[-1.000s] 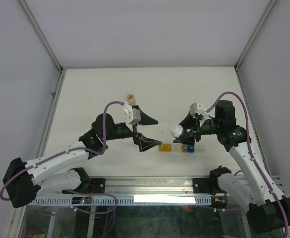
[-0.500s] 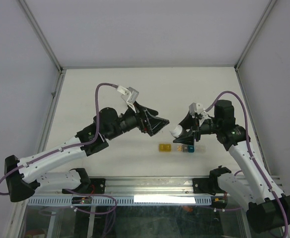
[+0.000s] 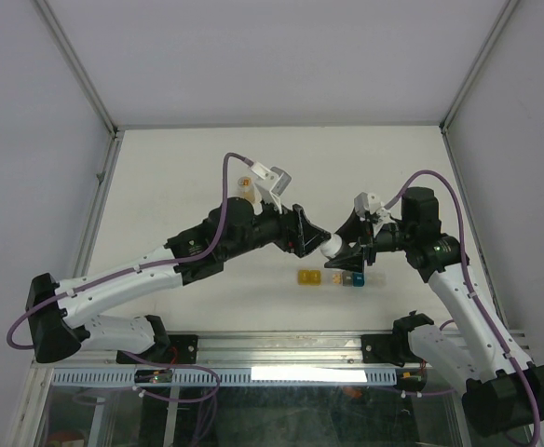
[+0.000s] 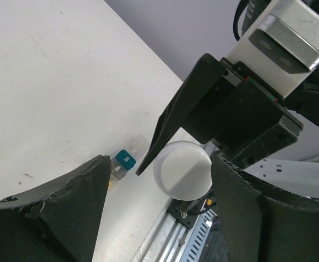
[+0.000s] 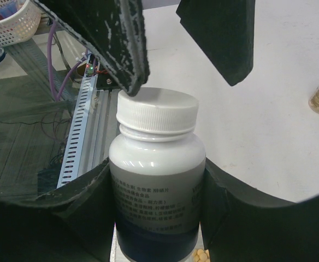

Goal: Sort the pills into containers

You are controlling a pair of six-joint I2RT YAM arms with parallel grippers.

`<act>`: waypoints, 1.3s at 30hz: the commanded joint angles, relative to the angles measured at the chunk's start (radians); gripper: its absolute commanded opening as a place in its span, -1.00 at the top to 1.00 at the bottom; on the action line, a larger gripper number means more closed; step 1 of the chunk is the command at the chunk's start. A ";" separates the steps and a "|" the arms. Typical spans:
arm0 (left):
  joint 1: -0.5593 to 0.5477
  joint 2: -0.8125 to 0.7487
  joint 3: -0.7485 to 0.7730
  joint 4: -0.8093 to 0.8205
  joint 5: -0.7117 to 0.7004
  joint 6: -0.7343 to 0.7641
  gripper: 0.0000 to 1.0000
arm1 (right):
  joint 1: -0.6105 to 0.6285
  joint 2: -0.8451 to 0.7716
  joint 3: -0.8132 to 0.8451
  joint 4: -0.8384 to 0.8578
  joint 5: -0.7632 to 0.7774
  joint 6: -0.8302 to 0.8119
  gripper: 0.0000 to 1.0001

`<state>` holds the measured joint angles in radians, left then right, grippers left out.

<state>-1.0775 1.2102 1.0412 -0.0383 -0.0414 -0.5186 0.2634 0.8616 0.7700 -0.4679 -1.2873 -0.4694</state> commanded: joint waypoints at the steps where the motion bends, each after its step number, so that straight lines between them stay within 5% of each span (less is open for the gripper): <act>1: -0.016 0.005 0.058 0.026 0.044 -0.018 -0.45 | -0.004 -0.004 0.036 0.035 -0.014 -0.005 1.00; 18: -0.024 0.045 0.072 0.043 0.164 -0.041 -0.16 | -0.004 -0.004 0.035 0.037 -0.011 -0.005 1.00; 31: -0.024 0.058 0.070 0.064 0.212 -0.040 0.41 | -0.004 -0.004 0.035 0.036 -0.012 -0.005 1.00; 39: -0.024 -0.006 -0.043 0.241 0.260 0.027 0.67 | -0.004 -0.005 0.035 0.037 -0.013 -0.006 1.00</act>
<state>-1.0851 1.2575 1.0389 0.0242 0.1246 -0.5304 0.2611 0.8612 0.7700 -0.4690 -1.2892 -0.4721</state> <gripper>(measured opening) 0.413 0.543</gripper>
